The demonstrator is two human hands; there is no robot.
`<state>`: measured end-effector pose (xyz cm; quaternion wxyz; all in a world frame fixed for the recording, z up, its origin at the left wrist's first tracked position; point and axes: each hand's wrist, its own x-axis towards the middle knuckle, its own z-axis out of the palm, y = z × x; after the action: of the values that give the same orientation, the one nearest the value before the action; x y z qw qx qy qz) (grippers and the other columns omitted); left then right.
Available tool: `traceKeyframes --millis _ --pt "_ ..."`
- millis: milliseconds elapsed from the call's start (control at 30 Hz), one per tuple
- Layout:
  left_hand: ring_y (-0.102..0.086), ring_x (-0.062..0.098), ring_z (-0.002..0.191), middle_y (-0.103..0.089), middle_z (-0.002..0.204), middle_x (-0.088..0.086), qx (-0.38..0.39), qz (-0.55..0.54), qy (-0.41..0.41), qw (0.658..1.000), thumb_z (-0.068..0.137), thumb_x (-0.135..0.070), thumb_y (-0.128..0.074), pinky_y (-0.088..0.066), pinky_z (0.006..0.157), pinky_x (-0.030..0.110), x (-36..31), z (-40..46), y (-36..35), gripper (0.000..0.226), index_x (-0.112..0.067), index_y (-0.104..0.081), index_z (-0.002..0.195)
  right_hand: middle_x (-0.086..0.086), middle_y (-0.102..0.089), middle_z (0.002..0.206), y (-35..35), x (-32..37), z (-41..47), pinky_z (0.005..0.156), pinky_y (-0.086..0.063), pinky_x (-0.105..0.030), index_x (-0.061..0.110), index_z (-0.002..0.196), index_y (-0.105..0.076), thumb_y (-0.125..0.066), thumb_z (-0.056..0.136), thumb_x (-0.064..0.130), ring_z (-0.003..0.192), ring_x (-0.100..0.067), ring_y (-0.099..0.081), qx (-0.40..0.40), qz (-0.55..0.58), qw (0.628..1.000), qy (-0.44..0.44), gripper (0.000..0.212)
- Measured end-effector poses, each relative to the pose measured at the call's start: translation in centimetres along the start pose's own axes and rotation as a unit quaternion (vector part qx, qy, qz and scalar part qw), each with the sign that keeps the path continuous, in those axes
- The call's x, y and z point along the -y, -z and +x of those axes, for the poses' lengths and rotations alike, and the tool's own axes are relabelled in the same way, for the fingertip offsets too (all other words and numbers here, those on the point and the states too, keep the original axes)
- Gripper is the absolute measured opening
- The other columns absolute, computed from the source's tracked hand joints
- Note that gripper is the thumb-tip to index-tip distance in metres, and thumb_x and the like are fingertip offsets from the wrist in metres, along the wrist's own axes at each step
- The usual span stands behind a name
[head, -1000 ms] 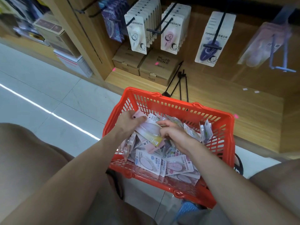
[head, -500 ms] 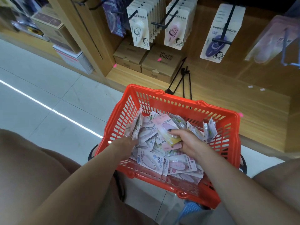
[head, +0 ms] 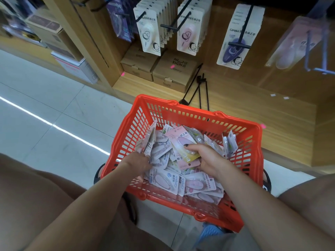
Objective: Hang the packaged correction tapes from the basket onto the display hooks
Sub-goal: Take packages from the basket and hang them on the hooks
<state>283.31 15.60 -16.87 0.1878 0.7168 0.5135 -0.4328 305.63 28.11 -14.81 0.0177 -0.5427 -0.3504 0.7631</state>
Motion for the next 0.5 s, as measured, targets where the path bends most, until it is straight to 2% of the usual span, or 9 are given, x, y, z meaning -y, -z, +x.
traceKeyframes --millis 133,233,267,333,400,433,500 --pt "-0.059 0.035 0.126 -0.057 0.141 0.013 -0.035 0.018 -0.039 0.998 0.106 -0.024 -0.058 -0.050 0.103 0.046 0.3 -0.8 1.0 0.057 -0.027 -0.035 0.158 -0.011 -0.065 0.110 0.3 -0.2 -0.1 0.062 -0.040 -0.035 0.015 0.121 -0.070 -0.069 0.097 0.022 0.111 -0.046 -0.070 -0.008 -0.005 1.000 0.006 0.024" --pt "-0.059 0.035 0.126 -0.058 0.136 0.014 -0.073 -0.001 -0.040 0.997 0.107 -0.025 -0.056 -0.048 0.106 0.048 0.6 -1.4 1.8 0.054 -0.031 -0.035 0.156 -0.011 -0.064 0.108 0.3 0.0 -0.2 0.056 -0.042 -0.031 0.015 0.119 -0.070 -0.070 0.096 0.020 0.097 -0.038 -0.069 -0.006 0.002 1.000 0.010 0.024" --pt "-0.057 0.033 0.127 -0.057 0.137 0.012 -0.092 -0.026 -0.033 0.995 0.107 -0.029 -0.055 -0.046 0.107 0.046 0.7 -1.6 2.2 0.050 -0.032 -0.039 0.154 -0.011 -0.065 0.108 0.3 0.1 -0.3 0.058 -0.047 -0.032 0.015 0.119 -0.071 -0.070 0.096 0.020 0.095 -0.037 -0.069 -0.004 0.006 1.000 0.011 0.023" --pt "-0.053 0.025 0.127 -0.054 0.137 0.005 -0.146 -0.080 -0.017 0.986 0.106 -0.039 -0.054 -0.042 0.108 0.040 1.3 -2.1 2.8 0.042 -0.033 -0.047 0.147 -0.013 -0.067 0.114 0.5 0.5 -0.5 0.078 -0.055 -0.039 0.014 0.119 -0.072 -0.070 0.096 0.019 0.098 -0.037 -0.068 -0.001 0.015 1.000 0.013 0.023" --pt "-0.051 0.022 0.124 -0.052 0.135 0.004 -0.181 -0.127 -0.015 0.975 0.106 -0.043 -0.052 -0.045 0.104 0.038 2.1 -2.6 3.3 0.037 -0.031 -0.052 0.141 -0.018 -0.069 0.124 0.9 1.0 -0.6 0.106 -0.053 -0.051 0.013 0.122 -0.071 -0.070 0.097 0.018 0.110 -0.041 -0.069 -0.003 0.015 1.000 0.018 0.026" --pt "-0.051 0.022 0.122 -0.051 0.135 0.004 -0.190 -0.144 -0.016 0.971 0.106 -0.043 -0.052 -0.046 0.102 0.039 2.4 -3.0 3.5 0.035 -0.030 -0.053 0.139 -0.019 -0.069 0.128 1.1 1.4 -0.8 0.110 -0.050 -0.057 0.012 0.123 -0.070 -0.070 0.097 0.018 0.117 -0.043 -0.068 -0.005 0.015 1.000 0.023 0.027" --pt "-0.056 0.023 0.118 -0.051 0.134 0.004 -0.205 -0.169 -0.021 0.964 0.106 -0.044 -0.052 -0.049 0.098 0.039 2.7 -3.7 3.9 0.035 -0.029 -0.054 0.138 -0.020 -0.070 0.131 1.5 2.3 -1.2 0.106 -0.053 -0.057 0.010 0.124 -0.069 -0.069 0.097 0.015 0.119 -0.042 -0.068 -0.010 0.024 0.999 0.033 0.028"
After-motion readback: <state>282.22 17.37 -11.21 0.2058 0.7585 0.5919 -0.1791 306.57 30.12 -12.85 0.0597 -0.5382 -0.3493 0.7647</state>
